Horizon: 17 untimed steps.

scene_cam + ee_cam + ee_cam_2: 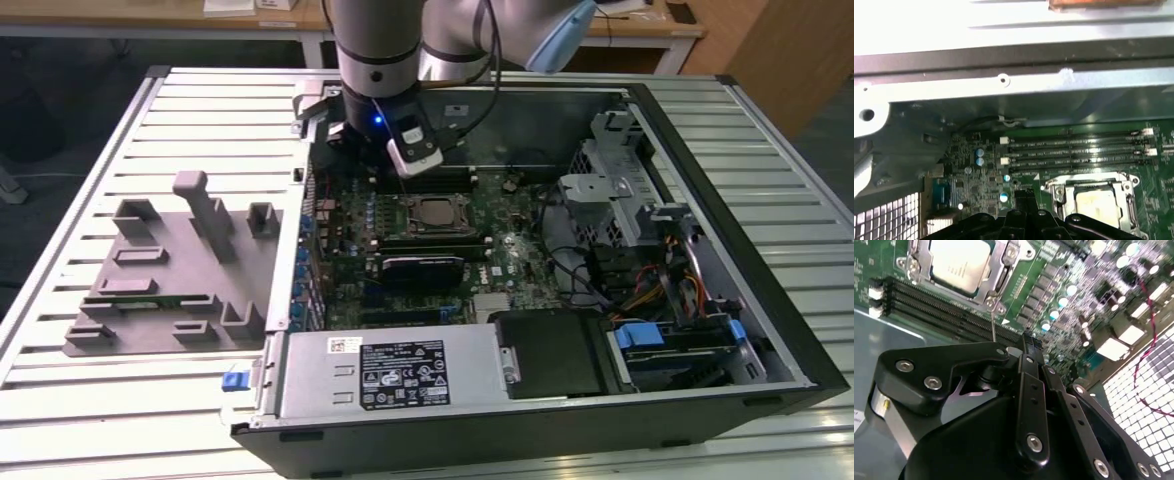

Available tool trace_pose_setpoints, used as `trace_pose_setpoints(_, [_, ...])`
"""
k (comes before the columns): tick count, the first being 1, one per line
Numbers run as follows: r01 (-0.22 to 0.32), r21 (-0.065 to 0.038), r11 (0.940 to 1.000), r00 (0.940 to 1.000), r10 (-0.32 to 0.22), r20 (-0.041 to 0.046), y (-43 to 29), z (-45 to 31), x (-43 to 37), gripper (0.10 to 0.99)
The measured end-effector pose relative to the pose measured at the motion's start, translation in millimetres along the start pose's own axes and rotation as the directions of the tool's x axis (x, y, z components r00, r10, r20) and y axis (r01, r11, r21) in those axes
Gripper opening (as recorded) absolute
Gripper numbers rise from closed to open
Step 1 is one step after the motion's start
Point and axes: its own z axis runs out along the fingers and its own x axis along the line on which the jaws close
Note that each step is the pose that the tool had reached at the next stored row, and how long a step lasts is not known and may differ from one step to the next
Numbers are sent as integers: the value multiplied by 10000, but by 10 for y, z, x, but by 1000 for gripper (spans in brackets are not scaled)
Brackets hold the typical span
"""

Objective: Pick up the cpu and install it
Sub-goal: 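Install the first cpu locking lever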

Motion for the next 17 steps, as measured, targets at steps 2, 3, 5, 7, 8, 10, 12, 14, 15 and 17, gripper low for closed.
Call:
trace_pose_setpoints(2, [0, -209, 9998, 10000, 0, -14, -1, 0, 0, 106])
trace_pose_setpoints(3, [0, -303, 9995, 10000, 0, -22, -1, 0, 0, 106])
trace_pose_setpoints(5, [-2, -393, 9992, 10000, 1, -30, 0, -1, 0, 106])
trace_pose_setpoints(7, [-2, -400, 9992, 10000, 1, -29, 0, 0, 0, 106])
trace_pose_setpoints(8, [-1, -402, 9992, 10000, 0, -29, 0, 0, 0, 106])
trace_pose_setpoints(10, [-1, -405, 9992, 10000, 0, -30, -1, 0, 0, 106])
trace_pose_setpoints(12, [0, -406, 9992, 10000, -1, -30, 0, 0, -9, 106])
trace_pose_setpoints(14, [-1, -406, 9992, 10000, 0, -30, 1, 0, -27, 106])
trace_pose_setpoints(15, [-1, -406, 9992, 10000, 0, -30, 2, 0, -38, 106])
trace_pose_setpoints(17, [-1, -405, 9992, 10000, 0, -30, 4, 0, -62, 106])
